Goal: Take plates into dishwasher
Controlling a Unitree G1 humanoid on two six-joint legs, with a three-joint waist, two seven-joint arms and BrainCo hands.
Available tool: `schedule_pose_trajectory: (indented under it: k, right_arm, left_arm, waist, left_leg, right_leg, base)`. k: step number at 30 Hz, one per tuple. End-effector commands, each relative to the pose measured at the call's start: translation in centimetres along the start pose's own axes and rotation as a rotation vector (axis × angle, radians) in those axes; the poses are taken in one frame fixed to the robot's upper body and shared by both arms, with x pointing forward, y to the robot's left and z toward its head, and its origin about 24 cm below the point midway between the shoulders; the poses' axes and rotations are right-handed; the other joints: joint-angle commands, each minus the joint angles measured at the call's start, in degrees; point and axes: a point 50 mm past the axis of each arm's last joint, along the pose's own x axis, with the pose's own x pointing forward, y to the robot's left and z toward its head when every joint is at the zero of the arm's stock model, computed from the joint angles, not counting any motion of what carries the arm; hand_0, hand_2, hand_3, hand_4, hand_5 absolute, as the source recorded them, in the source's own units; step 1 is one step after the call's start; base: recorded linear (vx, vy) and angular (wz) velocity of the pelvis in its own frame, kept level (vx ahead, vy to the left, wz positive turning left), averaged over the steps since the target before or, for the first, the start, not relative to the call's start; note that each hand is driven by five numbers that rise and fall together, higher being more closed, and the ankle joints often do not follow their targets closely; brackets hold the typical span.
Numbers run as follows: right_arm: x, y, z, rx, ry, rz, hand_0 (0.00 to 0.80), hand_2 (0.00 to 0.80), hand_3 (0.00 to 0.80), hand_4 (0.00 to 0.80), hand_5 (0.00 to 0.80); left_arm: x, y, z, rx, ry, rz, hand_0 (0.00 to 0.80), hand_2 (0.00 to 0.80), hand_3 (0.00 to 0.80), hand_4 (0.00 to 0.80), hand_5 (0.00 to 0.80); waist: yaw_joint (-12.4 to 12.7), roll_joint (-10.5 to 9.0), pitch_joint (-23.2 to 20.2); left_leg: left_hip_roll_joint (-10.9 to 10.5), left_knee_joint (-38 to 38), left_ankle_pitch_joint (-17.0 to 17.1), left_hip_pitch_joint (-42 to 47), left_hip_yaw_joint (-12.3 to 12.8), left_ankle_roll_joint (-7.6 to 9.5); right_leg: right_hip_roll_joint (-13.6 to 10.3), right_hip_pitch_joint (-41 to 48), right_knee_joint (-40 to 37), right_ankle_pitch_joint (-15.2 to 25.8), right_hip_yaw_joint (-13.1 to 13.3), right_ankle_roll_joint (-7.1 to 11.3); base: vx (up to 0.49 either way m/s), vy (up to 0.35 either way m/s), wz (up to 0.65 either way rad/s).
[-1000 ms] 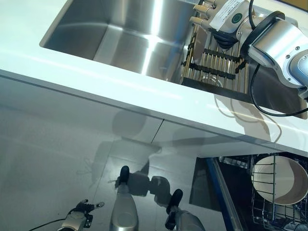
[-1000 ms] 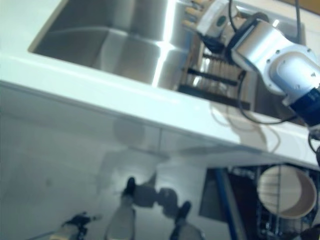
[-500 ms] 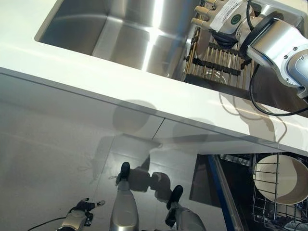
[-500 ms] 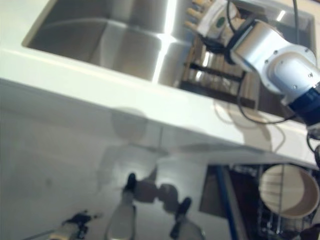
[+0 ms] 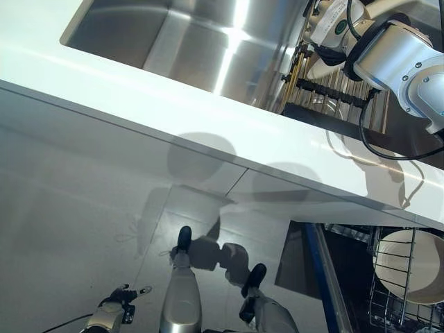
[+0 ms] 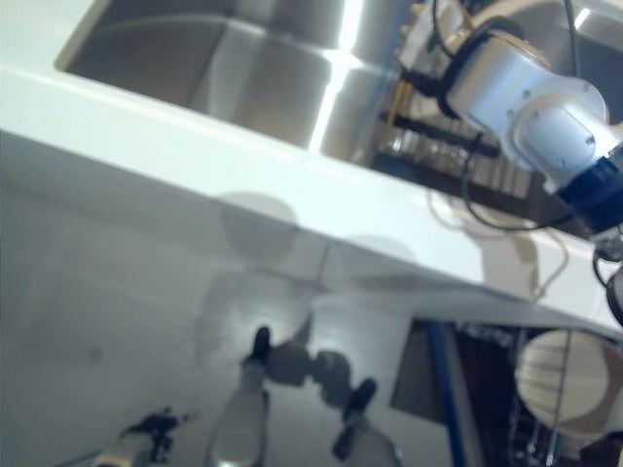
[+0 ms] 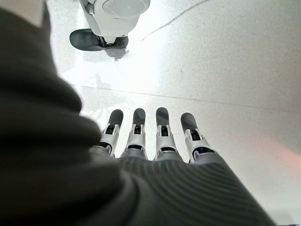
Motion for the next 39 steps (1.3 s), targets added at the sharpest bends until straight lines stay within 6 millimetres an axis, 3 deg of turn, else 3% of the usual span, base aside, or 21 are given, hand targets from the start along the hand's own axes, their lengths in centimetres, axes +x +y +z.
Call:
schedule_pose_trajectory:
  k: [1, 21, 27, 39]
  right_arm:
    - [-0.5, -1.0, -4.8, -0.077, 0.168, -0.014, 0.800, 0.800, 0.800, 0.800, 0.800]
    - [-0.9, 0.4, -6.3, 0.063, 0.215, -0.062, 0.800, 0.800, 0.800, 0.800, 0.800]
    - [-1.6, 2.0, -7.8, 0.223, 0.291, -0.073, 0.800, 0.800, 0.800, 0.800, 0.800]
    - [-3.9, 6.3, -10.7, 0.448, 0.503, -0.052, 0.800, 0.800, 0.800, 0.800, 0.800]
  left_arm:
    - [-0.1, 1.6, -0.5, -0.004, 0.014, 0.031, 0.000, 0.000, 0.000, 0.000, 0.000]
    - [-0.3, 1.1, -3.0, 0.034, 0.064, 0.049, 0.000, 0.000, 0.000, 0.000, 0.000]
    - [-0.5, 1.0, -4.4, 0.072, 0.103, 0.055, 0.000, 0.000, 0.000, 0.000, 0.000]
    - [-0.7, 0.5, -6.4, 0.136, 0.156, 0.038, 0.000, 0.000, 0.000, 0.000, 0.000]
  waist:
    - [1.4, -1.96, -0.1]
    - [0.4, -4.18, -7.3]
    - [-0.7, -4.99, -11.6]
    - [-3.2, -4.02, -18.0]
  left_leg:
    - [-1.1, -0.5, -5.2, 2.0, -0.6, 2.97]
    - [-0.3, -0.5, -6.5, 7.2, 0.2, 2.70]
    - [0.4, -0.5, -7.2, 10.3, 1.4, 2.40]
    - [0.7, -0.5, -8.8, 14.9, 4.2, 2.01]
  right_leg:
    - [-1.2, -2.6, 0.5, 2.3, 2.2, 2.20]
    - [-0.5, 2.0, -0.1, 1.3, 3.6, 2.32]
    - [-0.4, 4.3, -0.1, 0.5, 4.3, 2.45]
    - [-0.9, 6.9, -0.1, -0.6, 5.8, 2.68]
  base:
    - [-0.038, 0.019, 0.00]
    - [0.006, -0.012, -0.04]
    - [0.052, -0.022, -0.10]
    - [0.039, 0.010, -0.10]
